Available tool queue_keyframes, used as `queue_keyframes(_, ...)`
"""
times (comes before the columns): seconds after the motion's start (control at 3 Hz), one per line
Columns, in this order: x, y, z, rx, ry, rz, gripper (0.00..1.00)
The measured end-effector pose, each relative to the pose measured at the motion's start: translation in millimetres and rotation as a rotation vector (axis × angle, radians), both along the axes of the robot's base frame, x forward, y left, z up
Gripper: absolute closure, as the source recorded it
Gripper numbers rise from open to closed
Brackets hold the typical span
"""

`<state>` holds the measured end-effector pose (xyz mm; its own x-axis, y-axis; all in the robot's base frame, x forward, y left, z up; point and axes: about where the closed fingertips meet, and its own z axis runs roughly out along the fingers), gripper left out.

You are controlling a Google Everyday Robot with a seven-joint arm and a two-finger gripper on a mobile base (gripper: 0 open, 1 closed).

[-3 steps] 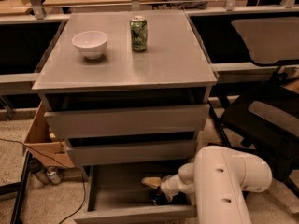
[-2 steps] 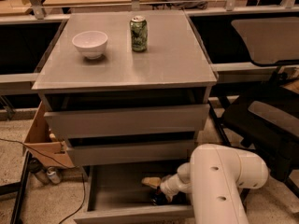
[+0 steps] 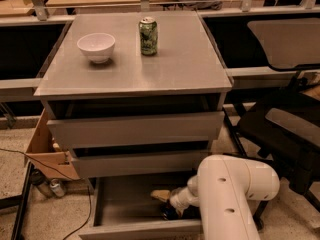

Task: Pick pepsi can from bottom drawer and place on counter

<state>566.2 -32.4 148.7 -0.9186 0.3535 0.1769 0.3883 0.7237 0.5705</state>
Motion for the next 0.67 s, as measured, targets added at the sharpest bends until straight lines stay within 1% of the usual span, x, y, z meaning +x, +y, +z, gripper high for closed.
queue_keyframes(0.33, 7.8, 4.3, 2.0, 0.009, -0.006, 0.001, 0.18)
queue_keyframes(0.67, 13.2, 6.0, 2.8, 0.005, 0.004, 0.0, 0.41)
